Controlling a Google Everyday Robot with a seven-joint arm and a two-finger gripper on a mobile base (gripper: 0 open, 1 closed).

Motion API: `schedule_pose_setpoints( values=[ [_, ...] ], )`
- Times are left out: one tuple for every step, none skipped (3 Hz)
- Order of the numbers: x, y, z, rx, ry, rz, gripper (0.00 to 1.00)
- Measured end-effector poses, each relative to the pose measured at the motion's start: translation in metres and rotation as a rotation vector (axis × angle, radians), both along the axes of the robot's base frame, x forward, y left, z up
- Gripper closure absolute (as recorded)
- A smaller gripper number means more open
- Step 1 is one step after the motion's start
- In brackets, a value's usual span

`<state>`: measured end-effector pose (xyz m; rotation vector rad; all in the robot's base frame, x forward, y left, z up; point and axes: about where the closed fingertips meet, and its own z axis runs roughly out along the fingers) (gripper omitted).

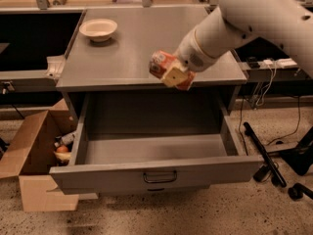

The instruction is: Place coke can into top drawer

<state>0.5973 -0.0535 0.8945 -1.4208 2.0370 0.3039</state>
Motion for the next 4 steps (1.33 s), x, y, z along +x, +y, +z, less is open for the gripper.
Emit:
schedule_pose_setpoints(
  values=[
    [-0.008,0.002,-0.021,-0.020,0.037,0.011,1.00],
    [-0.008,0.002,-0.022,-0.021,0.037,0.012,1.00],
    [-0.015,-0.004,-0.076,-0.038,0.112,0.003,1.00],
    [-0.022,-0.020,-0.153,-0.048,0.214,-0.029,1.00]
  ],
)
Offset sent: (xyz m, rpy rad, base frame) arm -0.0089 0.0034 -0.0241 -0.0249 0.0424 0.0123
